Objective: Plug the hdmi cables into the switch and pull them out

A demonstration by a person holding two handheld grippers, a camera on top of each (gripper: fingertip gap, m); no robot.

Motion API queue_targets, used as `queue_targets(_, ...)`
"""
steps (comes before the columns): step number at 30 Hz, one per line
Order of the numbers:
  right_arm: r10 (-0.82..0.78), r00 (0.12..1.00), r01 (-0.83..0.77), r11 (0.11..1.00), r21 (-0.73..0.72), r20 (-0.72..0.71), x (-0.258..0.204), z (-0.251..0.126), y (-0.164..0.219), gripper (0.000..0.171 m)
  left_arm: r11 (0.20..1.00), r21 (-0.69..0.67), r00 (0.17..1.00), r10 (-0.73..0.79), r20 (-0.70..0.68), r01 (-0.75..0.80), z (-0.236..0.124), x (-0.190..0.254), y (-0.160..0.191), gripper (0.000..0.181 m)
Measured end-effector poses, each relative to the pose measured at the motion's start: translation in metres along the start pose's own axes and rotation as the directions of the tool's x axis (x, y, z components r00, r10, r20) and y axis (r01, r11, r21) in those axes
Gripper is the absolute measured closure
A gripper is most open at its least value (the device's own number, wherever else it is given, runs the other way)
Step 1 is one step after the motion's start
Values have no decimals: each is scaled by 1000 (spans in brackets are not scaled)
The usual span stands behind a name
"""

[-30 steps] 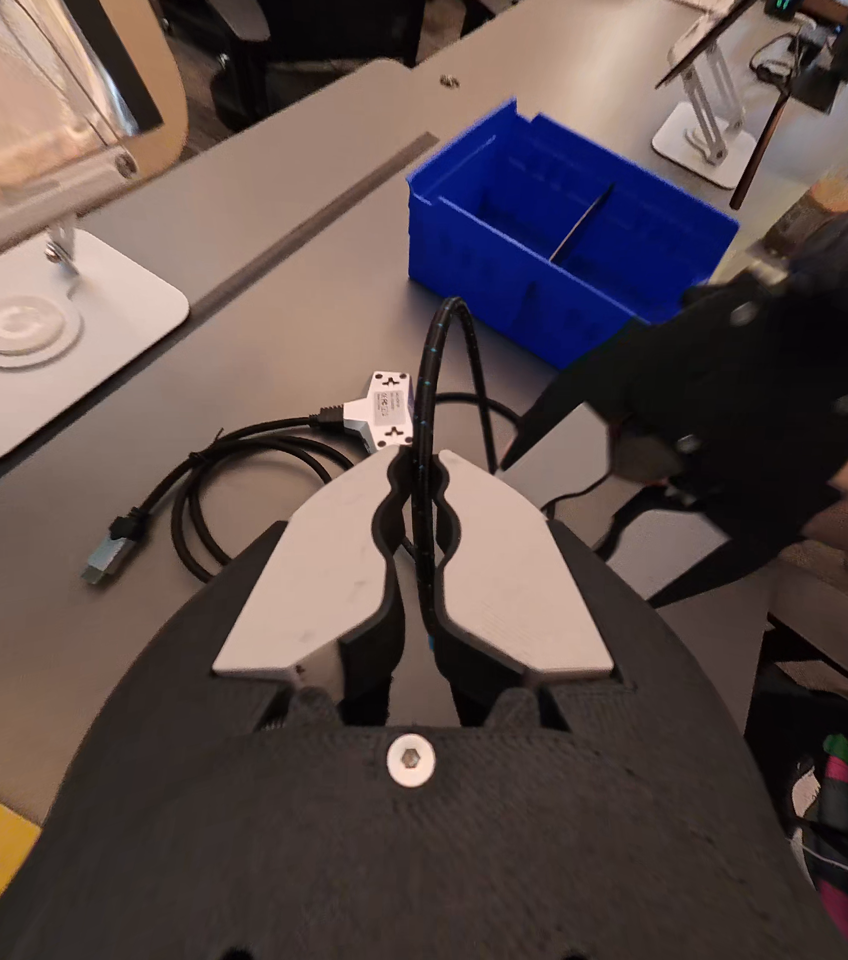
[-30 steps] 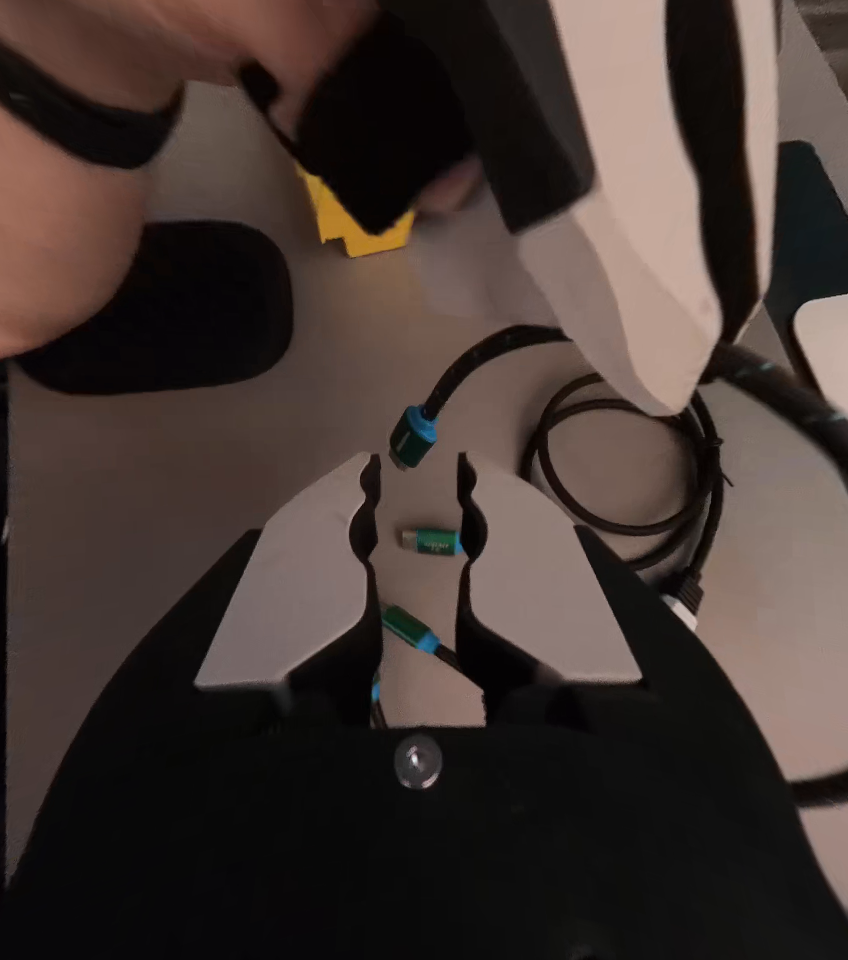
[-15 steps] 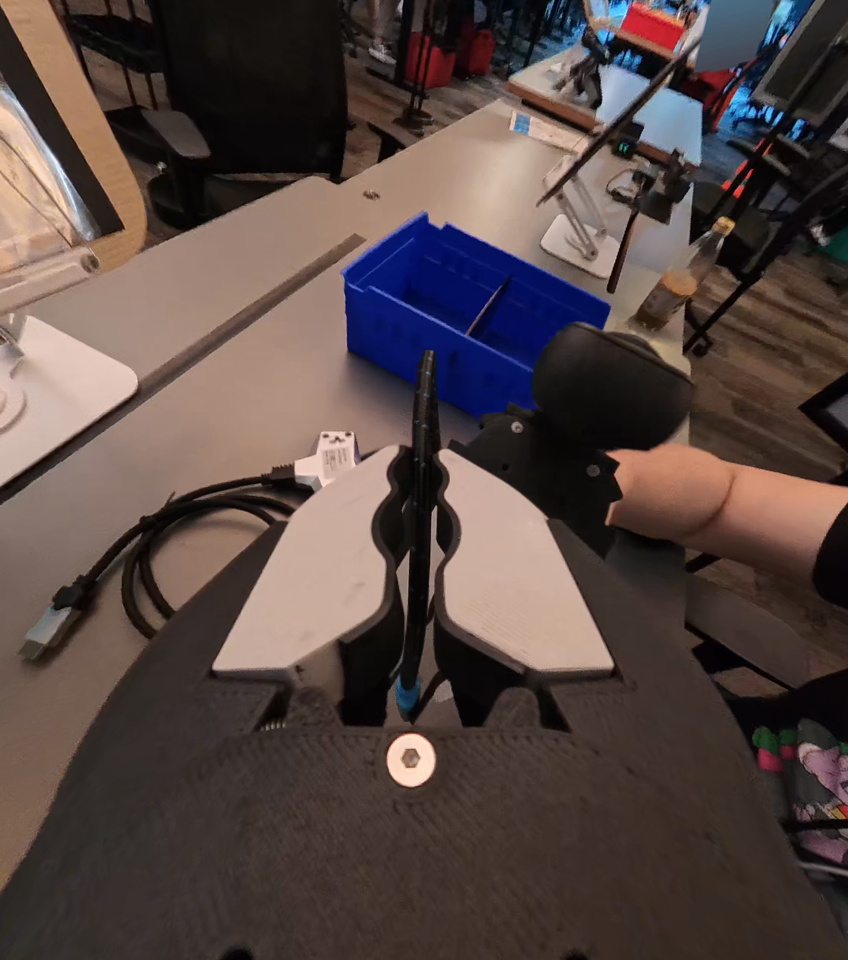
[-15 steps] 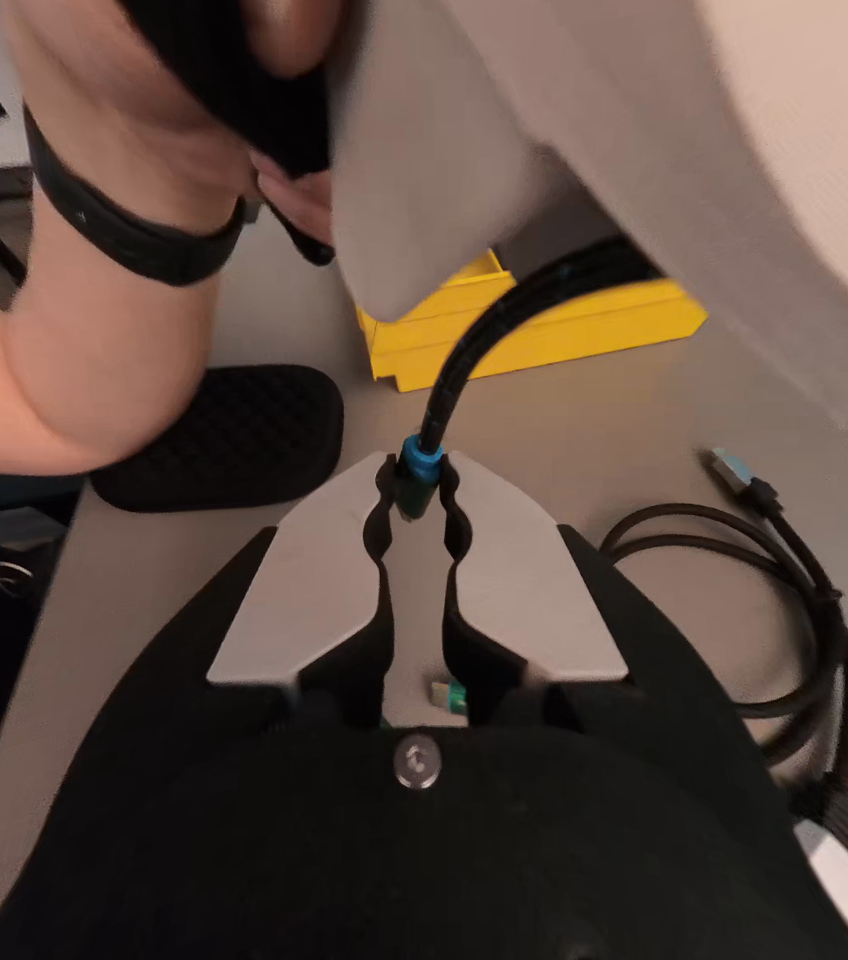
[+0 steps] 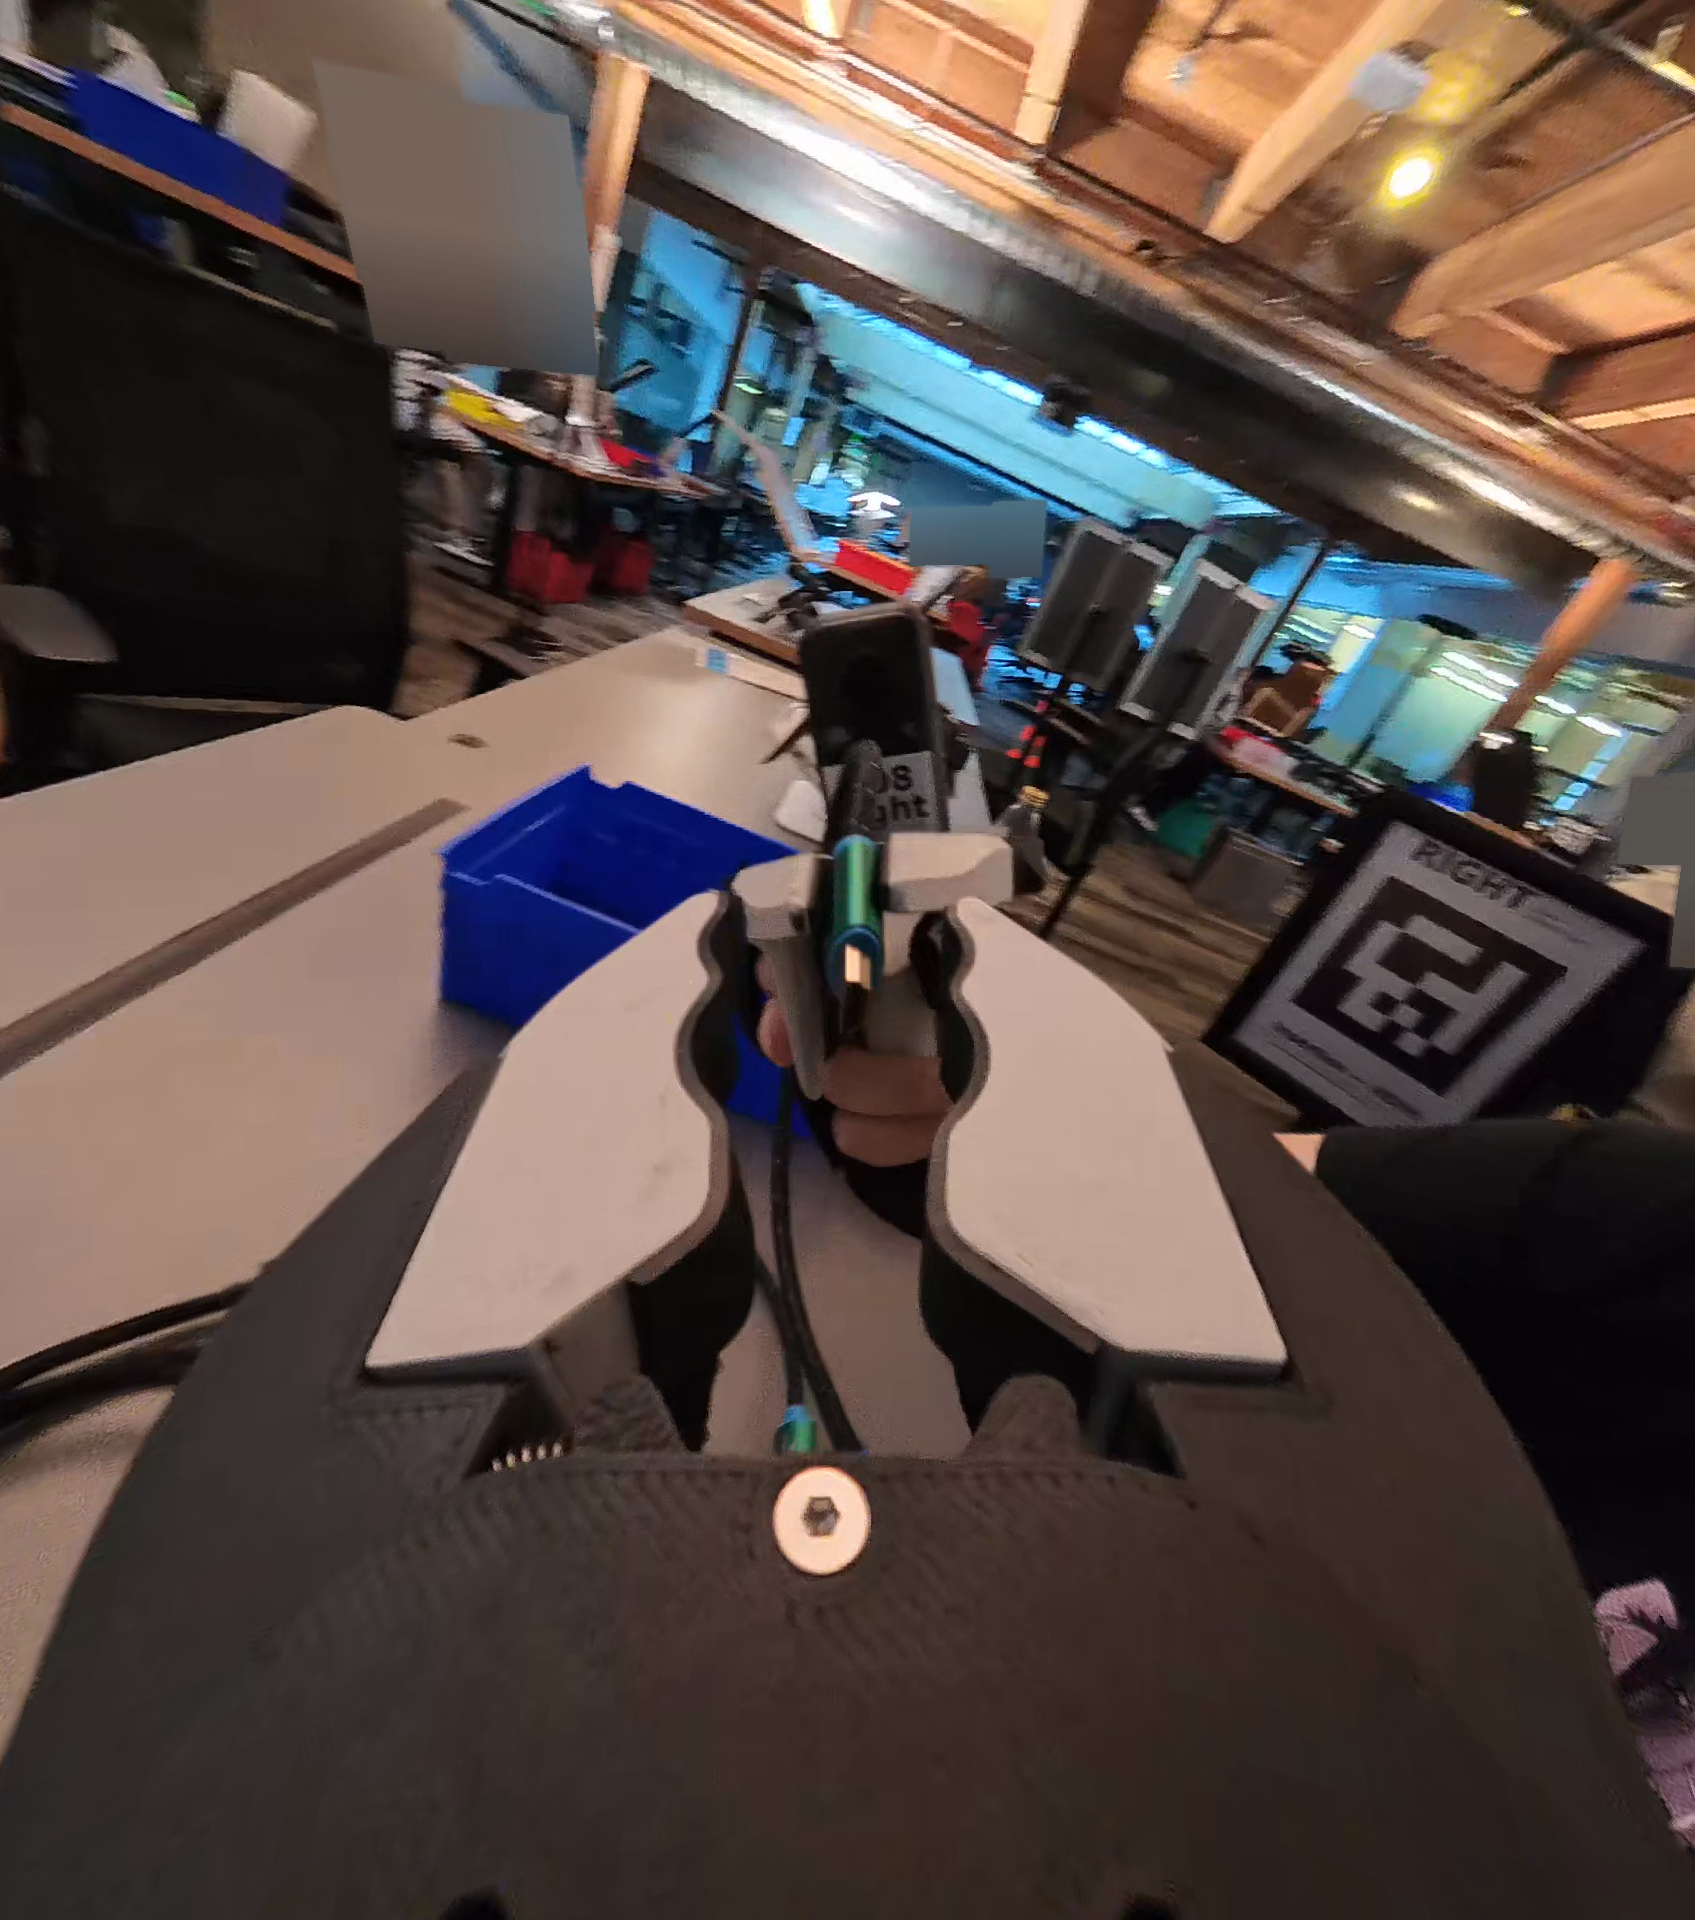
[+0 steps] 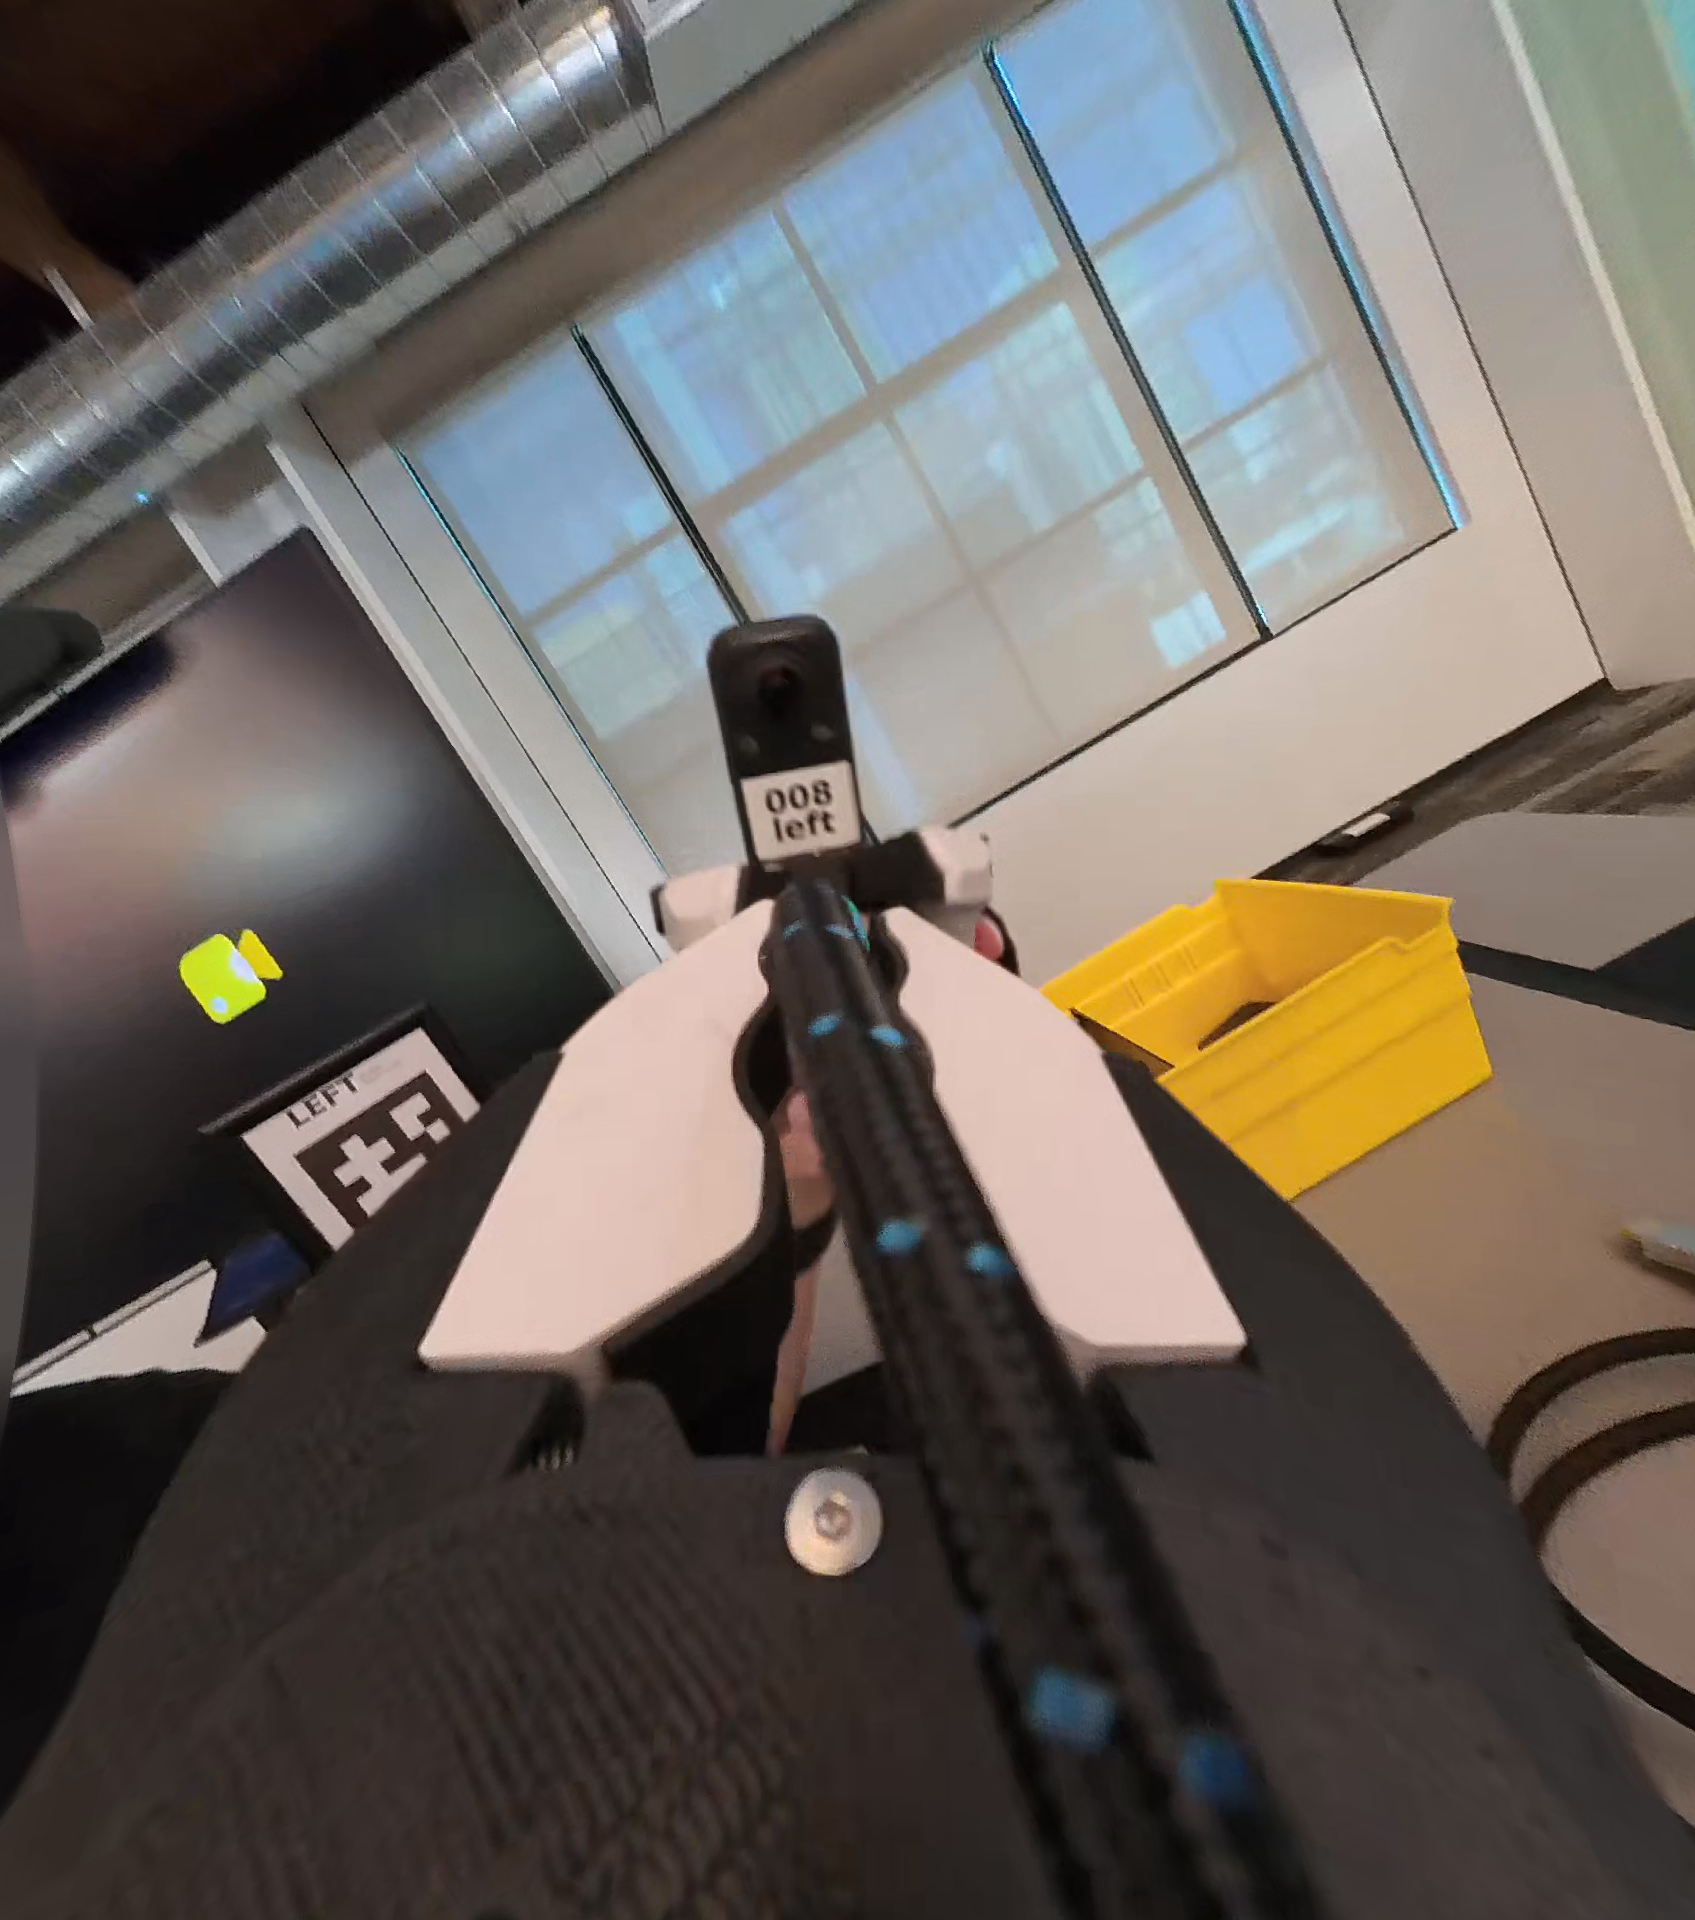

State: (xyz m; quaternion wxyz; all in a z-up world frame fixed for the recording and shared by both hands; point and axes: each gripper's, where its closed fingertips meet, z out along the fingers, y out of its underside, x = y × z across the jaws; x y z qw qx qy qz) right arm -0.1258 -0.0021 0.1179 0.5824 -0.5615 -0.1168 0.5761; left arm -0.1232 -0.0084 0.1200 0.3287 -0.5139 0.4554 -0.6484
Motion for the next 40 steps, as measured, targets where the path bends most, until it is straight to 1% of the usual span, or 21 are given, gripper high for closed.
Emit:
queue_targets(2, 22, 1000, -23, 999, 25, 12, -2, -1, -3, 158, 1000, -14, 999, 3, -46, -4, 12, 5, 8, 148)
queue_targets(4, 37, 999, -39, 998, 47, 30, -5, -1, -6, 158, 998, -33, 998, 55, -8, -56, 21, 1, 15, 155)
queue_targets(6, 30, 999, -31, 998, 57, 21, -3, -2, -8, 158, 993, -20, 992, 120, 39, -120, 24, -3, 15, 158)
queue_targets(8, 11, 1000, -12, 998, 59, 21, -4, -3, -9, 158, 988, -6, 987, 152, 61, -152, 25, -3, 13, 158)
queue_targets(14, -42, 999, 42, 997, 67, -8, -4, -2, -10, 157, 993, 22, 993, 115, 40, -116, 24, -2, 10, 159)
queue_targets(17, -45, 997, 50, 995, 81, -63, 4, -4, -11, 157, 992, 10, 988, 121, 95, -122, 25, -10, 12, 163)
queue_targets(19, -71, 992, 80, 994, 77, -104, 11, -6, -11, 157, 992, -2, 986, 127, 111, -127, 25, -13, 14, 171)
queue_targets(23, -118, 985, 125, 991, 50, -129, 11, -4, -10, 158, 993, 13, 989, 117, 92, -119, 20, -15, 10, 171)
queue_targets(27, -159, 975, 168, 985, 45, -156, 11, -6, -13, 161, 992, 74, 989, 95, 112, -103, 7, -19, -2, 172)
queue_targets(28, -159, 978, 164, 986, 26, -134, 8, -5, -10, 167, 993, 78, 991, 85, 107, -93, 3, -19, -4, 172)
queue_targets(30, -154, 978, 143, 986, -82, -139, 7, 2, 6, 166, 993, 81, 992, 72, 102, -81, -5, -20, -8, 172)
queue_targets(32, -198, 970, 159, 955, -252, -139, 4, 10, 31, 163, 992, 105, 993, 59, 107, -70, -17, -22, -16, 172)
queue_targets(34, -286, 955, 219, 858, -465, -78, -9, 13, 61, 157, 991, 125, 993, 42, 112, -56, -31, -24, -23, 172)
queue_targets(35, -344, 939, 276, 800, -533, -30, -18, 13, 70, 157, 990, 132, 994, 33, 105, -47, -37, -23, -26, 172)
queue_targets(36, -407, 914, 343, 749, -568, 15, -30, 12, 74, 157, 990, 136, 996, 24, 90, -36, -42, -22, -28, 172)
queue_targets(37, -466, 882, 419, 705, -572, 71, -45, 11, 74, 157, 990, 136, 997, 14, 74, -24, -46, -20, -29, 172)
queue_targets(38, -526, 840, 501, 664, -554, 129, -60, 9, 70, 156, 992, 129, 998, 7, 56, -14, -48, -17, -30, 172)
queue_targets(40, -668, 724, 660, 602, -450, 169, -88, 3, 46, 149, 995, 101, 1000, 3, 18, -5, -49, -11, -27, 172)
